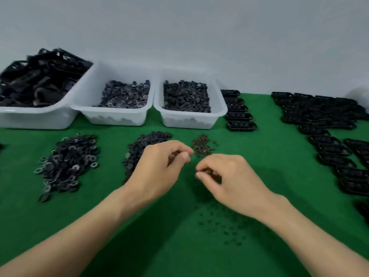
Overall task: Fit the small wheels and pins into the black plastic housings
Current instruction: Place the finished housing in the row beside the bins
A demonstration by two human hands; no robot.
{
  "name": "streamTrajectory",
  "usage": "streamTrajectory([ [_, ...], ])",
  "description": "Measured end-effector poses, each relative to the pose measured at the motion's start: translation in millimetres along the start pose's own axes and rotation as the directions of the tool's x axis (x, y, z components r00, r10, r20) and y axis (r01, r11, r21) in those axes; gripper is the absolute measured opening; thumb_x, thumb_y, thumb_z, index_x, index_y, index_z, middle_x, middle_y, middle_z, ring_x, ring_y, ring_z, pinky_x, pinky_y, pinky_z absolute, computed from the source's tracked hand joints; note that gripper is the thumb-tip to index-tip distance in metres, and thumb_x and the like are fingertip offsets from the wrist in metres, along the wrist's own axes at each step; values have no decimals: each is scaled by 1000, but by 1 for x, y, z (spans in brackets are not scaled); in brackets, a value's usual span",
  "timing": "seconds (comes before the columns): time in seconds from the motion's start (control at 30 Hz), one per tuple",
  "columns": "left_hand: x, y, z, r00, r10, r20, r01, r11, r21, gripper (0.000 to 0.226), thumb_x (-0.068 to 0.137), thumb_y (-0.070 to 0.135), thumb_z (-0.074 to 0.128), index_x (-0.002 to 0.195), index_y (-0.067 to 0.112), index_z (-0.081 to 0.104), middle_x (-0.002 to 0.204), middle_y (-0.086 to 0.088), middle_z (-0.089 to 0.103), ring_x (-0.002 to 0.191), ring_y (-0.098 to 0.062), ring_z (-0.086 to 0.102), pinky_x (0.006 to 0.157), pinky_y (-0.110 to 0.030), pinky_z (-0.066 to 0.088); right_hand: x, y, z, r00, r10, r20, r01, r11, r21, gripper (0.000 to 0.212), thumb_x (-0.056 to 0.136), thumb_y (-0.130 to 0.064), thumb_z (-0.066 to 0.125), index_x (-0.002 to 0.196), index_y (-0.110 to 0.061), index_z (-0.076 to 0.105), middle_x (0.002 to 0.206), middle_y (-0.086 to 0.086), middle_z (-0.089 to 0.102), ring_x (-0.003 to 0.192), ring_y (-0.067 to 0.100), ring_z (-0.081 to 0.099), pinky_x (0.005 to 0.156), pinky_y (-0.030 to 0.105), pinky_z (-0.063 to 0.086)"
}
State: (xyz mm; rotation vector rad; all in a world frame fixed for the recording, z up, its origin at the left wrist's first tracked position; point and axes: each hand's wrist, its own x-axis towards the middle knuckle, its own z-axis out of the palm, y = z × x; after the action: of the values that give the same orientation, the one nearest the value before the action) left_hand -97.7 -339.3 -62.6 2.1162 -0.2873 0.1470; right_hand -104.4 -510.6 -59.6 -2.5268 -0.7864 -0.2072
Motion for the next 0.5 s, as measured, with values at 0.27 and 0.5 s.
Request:
streamTrajectory([
  [0.27,-113,-68,-113,910,-224,-350,253,967,38,20,84,9,60,83,28,66,67,8,67,62,-7,59,56,-18,46,60,-119,78,959,-183,216,148,974,170,11,86,-22,60,88,-14,67,83,-5,67,71,5,55,71,23,45],
  [0.5,-166,-111,-177,745,-316,-588,397,918,10,19,85,5,58,93,21,64,76,16,61,67,6,55,59,-1,37,131,-217,151,905,-308,294,264,947,181,25,84,-19,63,107,-9,63,102,7,60,78,9,43,83,25,40],
])
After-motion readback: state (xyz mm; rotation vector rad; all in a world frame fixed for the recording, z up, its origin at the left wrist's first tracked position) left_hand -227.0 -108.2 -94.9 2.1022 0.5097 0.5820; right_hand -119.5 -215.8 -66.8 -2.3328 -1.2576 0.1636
